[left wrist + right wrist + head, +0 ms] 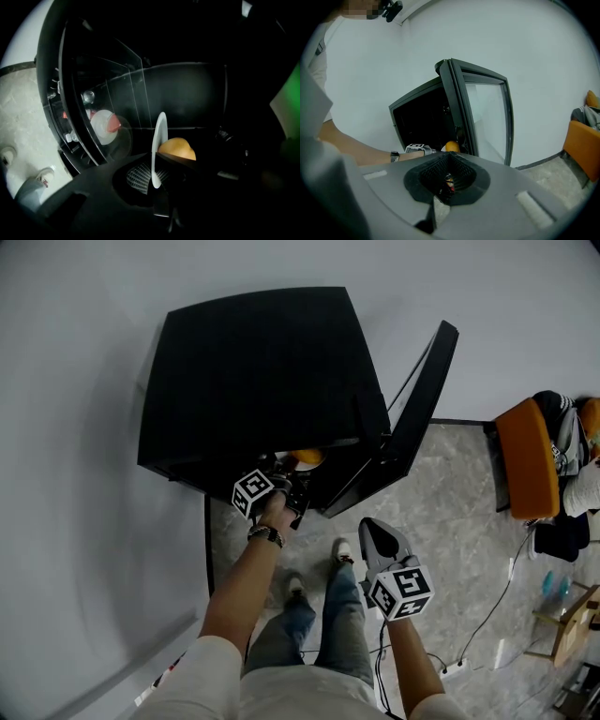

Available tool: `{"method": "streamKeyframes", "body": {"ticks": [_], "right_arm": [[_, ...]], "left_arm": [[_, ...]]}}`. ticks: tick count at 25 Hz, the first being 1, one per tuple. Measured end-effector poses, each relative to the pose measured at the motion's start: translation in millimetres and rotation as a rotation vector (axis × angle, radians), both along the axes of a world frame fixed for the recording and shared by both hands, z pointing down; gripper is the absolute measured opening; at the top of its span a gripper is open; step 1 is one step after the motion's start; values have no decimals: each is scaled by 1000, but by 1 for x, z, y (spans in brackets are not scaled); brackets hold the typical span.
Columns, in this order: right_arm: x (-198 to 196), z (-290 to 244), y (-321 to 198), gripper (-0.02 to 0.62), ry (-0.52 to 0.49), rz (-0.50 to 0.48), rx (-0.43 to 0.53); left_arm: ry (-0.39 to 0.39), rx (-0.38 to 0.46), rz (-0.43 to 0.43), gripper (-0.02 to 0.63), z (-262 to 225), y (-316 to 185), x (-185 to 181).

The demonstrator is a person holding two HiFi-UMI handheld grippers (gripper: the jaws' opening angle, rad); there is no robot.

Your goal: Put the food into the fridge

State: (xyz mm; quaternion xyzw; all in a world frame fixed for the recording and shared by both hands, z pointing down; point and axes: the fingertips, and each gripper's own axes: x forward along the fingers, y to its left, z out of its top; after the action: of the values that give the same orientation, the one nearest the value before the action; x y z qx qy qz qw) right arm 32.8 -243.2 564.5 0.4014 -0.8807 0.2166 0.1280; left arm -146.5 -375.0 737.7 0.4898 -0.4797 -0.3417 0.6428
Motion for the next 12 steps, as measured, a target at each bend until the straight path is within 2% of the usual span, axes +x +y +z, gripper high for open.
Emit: {"method": "streamKeyframes", "body": {"ticks": [12], "right_arm": [[9,16,0,8,3,1,-35]], "left_arm": [[19,-15,-27,11,15,-13,0]]}}
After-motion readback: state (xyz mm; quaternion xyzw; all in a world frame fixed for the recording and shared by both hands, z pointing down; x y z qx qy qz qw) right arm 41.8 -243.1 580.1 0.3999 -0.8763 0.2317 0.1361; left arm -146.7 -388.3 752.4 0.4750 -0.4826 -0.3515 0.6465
